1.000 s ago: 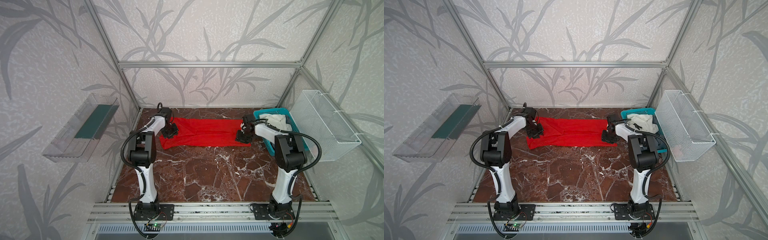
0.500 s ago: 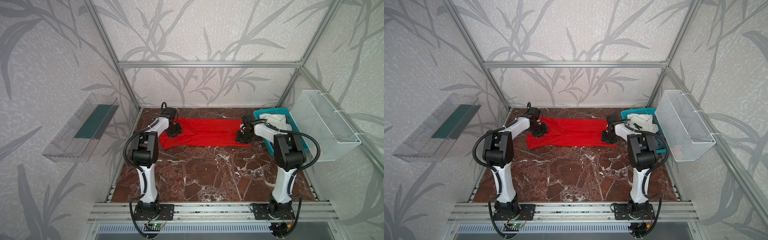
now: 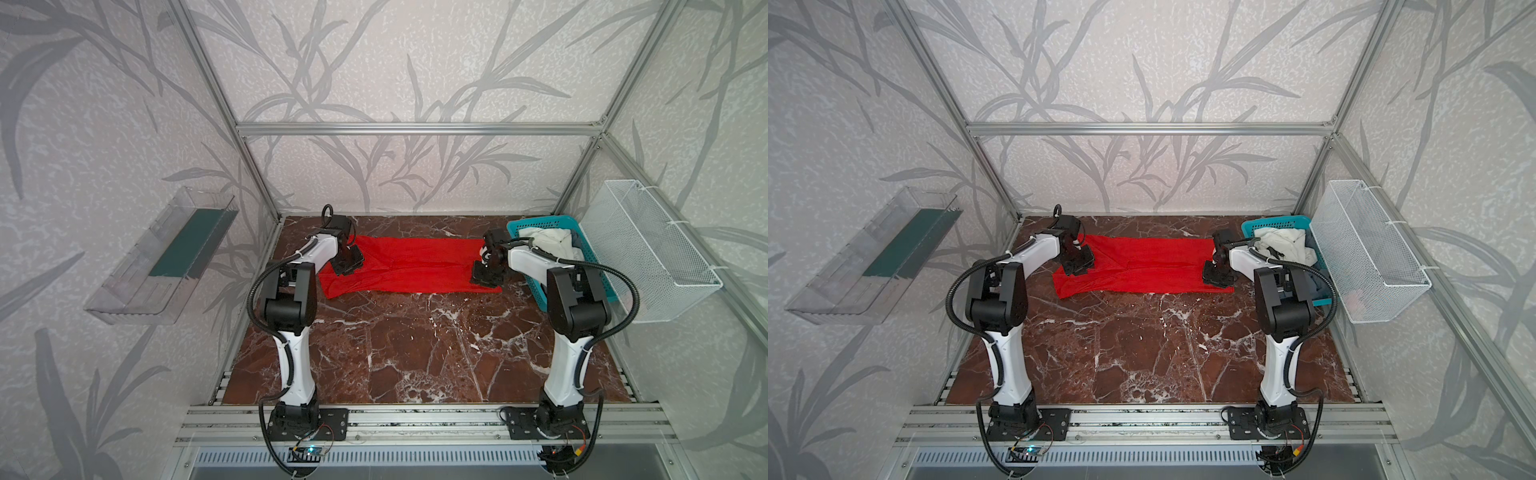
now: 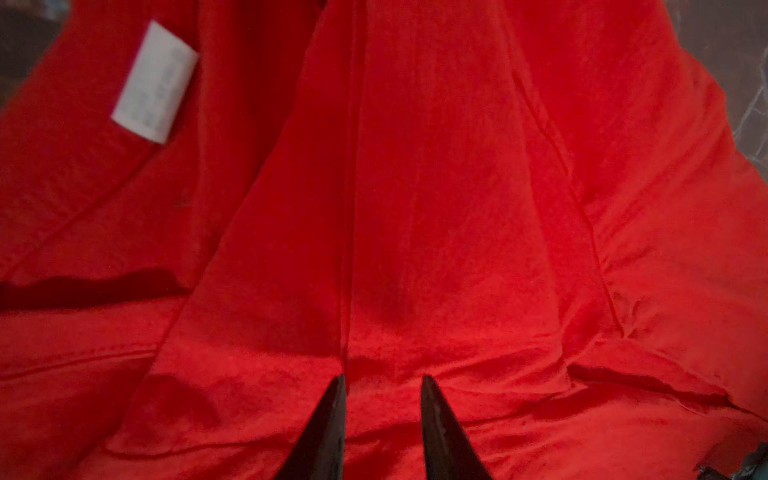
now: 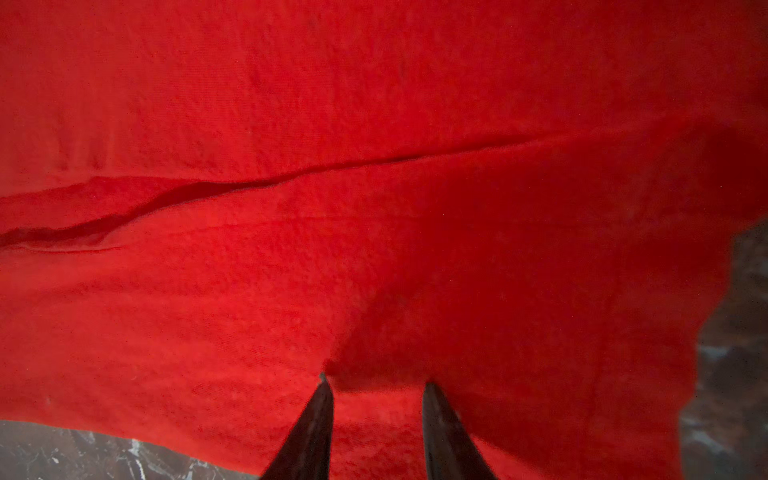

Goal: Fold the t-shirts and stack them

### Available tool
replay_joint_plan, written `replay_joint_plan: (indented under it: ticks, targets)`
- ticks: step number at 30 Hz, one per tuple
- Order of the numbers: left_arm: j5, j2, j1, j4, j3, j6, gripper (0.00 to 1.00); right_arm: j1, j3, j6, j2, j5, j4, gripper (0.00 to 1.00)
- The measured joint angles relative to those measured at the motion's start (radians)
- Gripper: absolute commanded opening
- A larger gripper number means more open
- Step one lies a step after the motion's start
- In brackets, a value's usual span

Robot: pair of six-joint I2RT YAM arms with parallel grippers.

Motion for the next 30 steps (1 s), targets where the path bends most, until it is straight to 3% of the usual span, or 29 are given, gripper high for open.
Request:
replay_joint_plan:
  ticks: [9, 18, 22, 26, 30]
  targets:
    - [-0.003, 0.033, -0.001, -0.011, 0.000, 0.000, 0.28, 0.000, 0.000, -0.003, 0.000, 0.001, 0.000, 0.37]
    - [-0.018, 0.035, -0.002, -0.014, 0.002, -0.013, 0.01, 0.000, 0.002, -0.004, 0.002, 0.001, -0.003, 0.37]
    - [-0.020, 0.035, -0.006, -0.019, 0.014, -0.013, 0.00, 0.000, 0.002, -0.004, 0.002, 0.001, -0.003, 0.37]
    - [-0.022, 0.040, -0.015, -0.041, 0.083, 0.010, 0.00, 0.000, 0.002, -0.004, 0.002, 0.000, -0.003, 0.37]
    - [-0.018, 0.094, -0.034, -0.075, 0.258, 0.056, 0.00, 0.000, 0.002, -0.005, 0.002, 0.000, -0.003, 0.37]
